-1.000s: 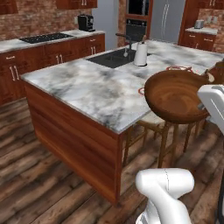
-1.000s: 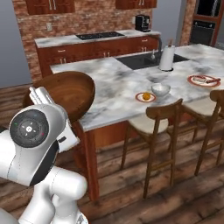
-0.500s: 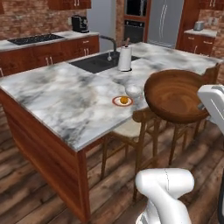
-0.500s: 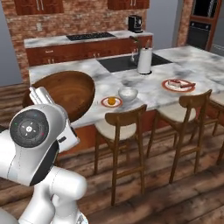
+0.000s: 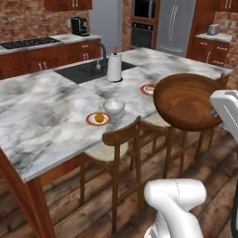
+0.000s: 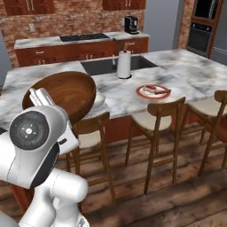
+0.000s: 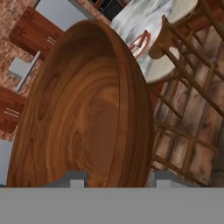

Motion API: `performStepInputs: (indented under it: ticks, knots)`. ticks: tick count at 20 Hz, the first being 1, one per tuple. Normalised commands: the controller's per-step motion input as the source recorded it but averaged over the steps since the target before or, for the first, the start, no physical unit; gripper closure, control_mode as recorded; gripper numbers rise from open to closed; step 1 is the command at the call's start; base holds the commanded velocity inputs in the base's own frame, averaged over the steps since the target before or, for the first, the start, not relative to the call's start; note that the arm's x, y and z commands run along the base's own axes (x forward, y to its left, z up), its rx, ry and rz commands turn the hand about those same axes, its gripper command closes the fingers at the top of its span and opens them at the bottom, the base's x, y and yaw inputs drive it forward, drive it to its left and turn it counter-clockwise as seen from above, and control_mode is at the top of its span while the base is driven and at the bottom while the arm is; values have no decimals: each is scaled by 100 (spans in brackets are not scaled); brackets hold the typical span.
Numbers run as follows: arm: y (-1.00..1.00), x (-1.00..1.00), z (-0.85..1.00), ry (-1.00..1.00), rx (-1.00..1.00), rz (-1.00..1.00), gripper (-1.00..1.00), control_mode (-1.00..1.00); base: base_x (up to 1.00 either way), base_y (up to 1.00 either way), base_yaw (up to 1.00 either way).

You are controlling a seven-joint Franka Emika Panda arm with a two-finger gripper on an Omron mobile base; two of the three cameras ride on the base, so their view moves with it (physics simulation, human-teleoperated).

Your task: Take the smaller bowl and place it next to the appetizer plate on the dining counter , and place the larger bowl next to the plate with cooked food.

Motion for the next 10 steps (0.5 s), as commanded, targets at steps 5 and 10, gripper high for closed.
performStepInputs:
  ticks: [5, 10]
  knots:
    - [0, 0, 0, 0, 0, 0, 100, 100, 19, -100, 30]
    - [0, 0, 0, 0, 0, 0, 100, 100, 15, -100, 37]
